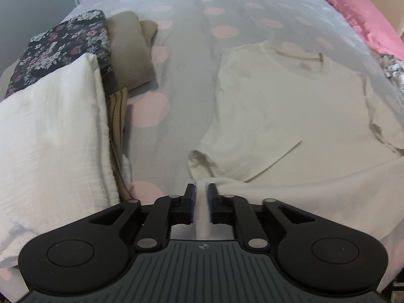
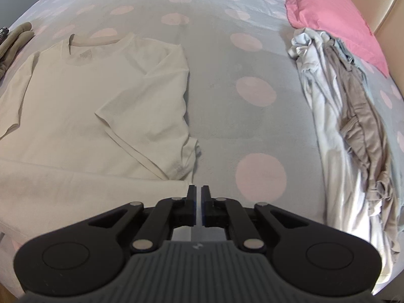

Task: Fold clothes
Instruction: 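Lift the hem with both tools and carry it toward the collar, then open both tools and lay the hem down over the shirt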

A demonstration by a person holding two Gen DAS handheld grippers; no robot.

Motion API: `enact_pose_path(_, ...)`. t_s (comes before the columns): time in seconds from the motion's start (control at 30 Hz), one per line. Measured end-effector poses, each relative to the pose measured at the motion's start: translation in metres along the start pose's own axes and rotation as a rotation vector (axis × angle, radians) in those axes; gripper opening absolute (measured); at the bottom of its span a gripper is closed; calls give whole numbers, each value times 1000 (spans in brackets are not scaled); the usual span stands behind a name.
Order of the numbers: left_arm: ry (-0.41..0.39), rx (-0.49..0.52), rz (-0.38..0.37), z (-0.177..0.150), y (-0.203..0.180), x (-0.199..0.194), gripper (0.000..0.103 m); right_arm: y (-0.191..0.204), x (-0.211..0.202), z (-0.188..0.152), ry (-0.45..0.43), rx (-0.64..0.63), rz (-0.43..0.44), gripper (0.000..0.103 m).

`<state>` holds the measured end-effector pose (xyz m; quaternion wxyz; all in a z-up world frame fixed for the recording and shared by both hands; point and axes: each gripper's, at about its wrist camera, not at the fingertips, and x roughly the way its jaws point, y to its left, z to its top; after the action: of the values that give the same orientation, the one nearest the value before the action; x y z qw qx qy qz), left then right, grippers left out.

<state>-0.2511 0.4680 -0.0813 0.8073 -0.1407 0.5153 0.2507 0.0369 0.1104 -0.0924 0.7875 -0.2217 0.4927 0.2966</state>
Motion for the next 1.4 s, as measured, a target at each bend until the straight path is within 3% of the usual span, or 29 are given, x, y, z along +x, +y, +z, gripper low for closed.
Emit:
enact_pose_path(0.1,-15,35,48,-4,0,1,13,5,0,-1,-17,-37,18,8)
enact_pose_path(0.17,-44,78,65,-8,-2,-5,13,11,-5,-6,-48,-83,30,27)
enact_pose_path(0.27,-84,160,68,-17,-11,-16,15,19,-14,-18,-108,-157,56,36)
enact_pose_path(0.4,-128,340,48,-36,-36,-31,31,29,-25,-41,-171,-305,51,45)
enact_pose_path(0.43,-132,389,59,-43,-44,-32,38,32,-27,-49,-186,-355,47,52)
enact_pose_path(0.5,-144,479,78,-58,-60,-35,40,38,-30,-65,-209,-465,28,61)
enact_pose_path(0.67,-152,662,59,-97,-83,-38,40,54,-40,-117,-293,-788,-45,62)
enact_pose_path(0.83,-171,878,134,-137,-98,-34,40,63,-44,-165,-361,-1067,-164,61)
enact_pose_path(1.07,-198,1130,381,-181,-102,-10,41,64,-9,-199,-347,-1322,-408,59)
enact_pose_path(1.13,-187,1178,395,-191,-100,-6,47,64,0,-204,-351,-1385,-469,58)
enact_pose_path(1.27,-213,1330,539,-216,-98,10,51,70,10,-204,-381,-1423,-534,57)
enact_pose_path(1.4,-215,1384,617,-225,-91,26,51,70,20,-207,-414,-1505,-604,54)
